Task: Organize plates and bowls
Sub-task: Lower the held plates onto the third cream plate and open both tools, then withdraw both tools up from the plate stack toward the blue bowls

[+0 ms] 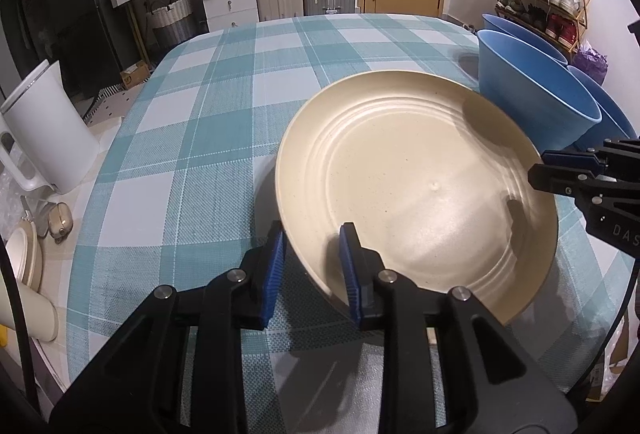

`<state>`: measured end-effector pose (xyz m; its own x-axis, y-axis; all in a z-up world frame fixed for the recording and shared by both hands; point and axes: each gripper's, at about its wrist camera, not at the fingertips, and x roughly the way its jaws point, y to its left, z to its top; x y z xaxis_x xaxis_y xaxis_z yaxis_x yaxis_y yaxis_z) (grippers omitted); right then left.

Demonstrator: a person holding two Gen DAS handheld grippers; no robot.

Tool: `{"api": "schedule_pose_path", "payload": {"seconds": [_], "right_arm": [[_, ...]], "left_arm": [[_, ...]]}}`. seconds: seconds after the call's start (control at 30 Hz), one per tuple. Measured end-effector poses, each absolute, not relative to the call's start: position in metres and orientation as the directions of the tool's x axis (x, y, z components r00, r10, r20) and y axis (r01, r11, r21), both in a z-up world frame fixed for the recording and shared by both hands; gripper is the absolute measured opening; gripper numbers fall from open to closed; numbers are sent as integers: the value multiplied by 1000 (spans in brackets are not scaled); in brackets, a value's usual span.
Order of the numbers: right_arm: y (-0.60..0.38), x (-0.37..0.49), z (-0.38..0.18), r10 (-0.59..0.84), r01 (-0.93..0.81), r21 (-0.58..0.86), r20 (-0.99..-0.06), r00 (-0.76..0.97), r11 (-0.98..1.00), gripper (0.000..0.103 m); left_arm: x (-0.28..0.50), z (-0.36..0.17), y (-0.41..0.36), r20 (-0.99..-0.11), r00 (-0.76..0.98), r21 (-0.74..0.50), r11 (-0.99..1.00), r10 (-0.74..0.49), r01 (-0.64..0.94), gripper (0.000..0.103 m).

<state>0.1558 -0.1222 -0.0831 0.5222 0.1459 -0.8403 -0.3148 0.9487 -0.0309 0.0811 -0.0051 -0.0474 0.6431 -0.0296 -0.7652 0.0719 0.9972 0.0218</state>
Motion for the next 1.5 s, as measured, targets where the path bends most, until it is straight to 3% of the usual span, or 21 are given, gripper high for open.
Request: {"api": "schedule_pose_path", "payload": {"seconds": [0.17,0.43,0.63,0.73,0.8,0.87,1.07,1.5], "right_arm": [[-121,153,-82,146,-318,-33,-841,522,947,23],[-122,153,-81,163,-322,-11,-846,508,947,31],[-122,148,-70,204,-335,20,-828,522,942,51],[-122,145,-64,228,-343,43,-822,522,938,60],[-123,141,-59,248,-352,58,-815,523,934,75],[-124,138,-52,271,-359,79,-806,526,930,83],[-129,137,-37,298,-342,119,-787,541,932,95],[-158,120,15,356,-377,141,-720,596,916,98]], "left_arm": [[83,-48,3,-775,628,-31,997,-66,67,24],[81,-39,16,-771,624,-113,991,-129,66,48],[72,-21,27,-741,655,-145,988,-148,59,79],[68,-11,29,-730,666,-149,987,-152,63,83],[65,-5,30,-722,674,-151,986,-157,68,88],[61,0,31,-715,680,-159,985,-164,71,101],[52,14,33,-697,697,-175,982,-170,65,102],[47,37,28,-664,714,-255,965,-223,64,102]]}}
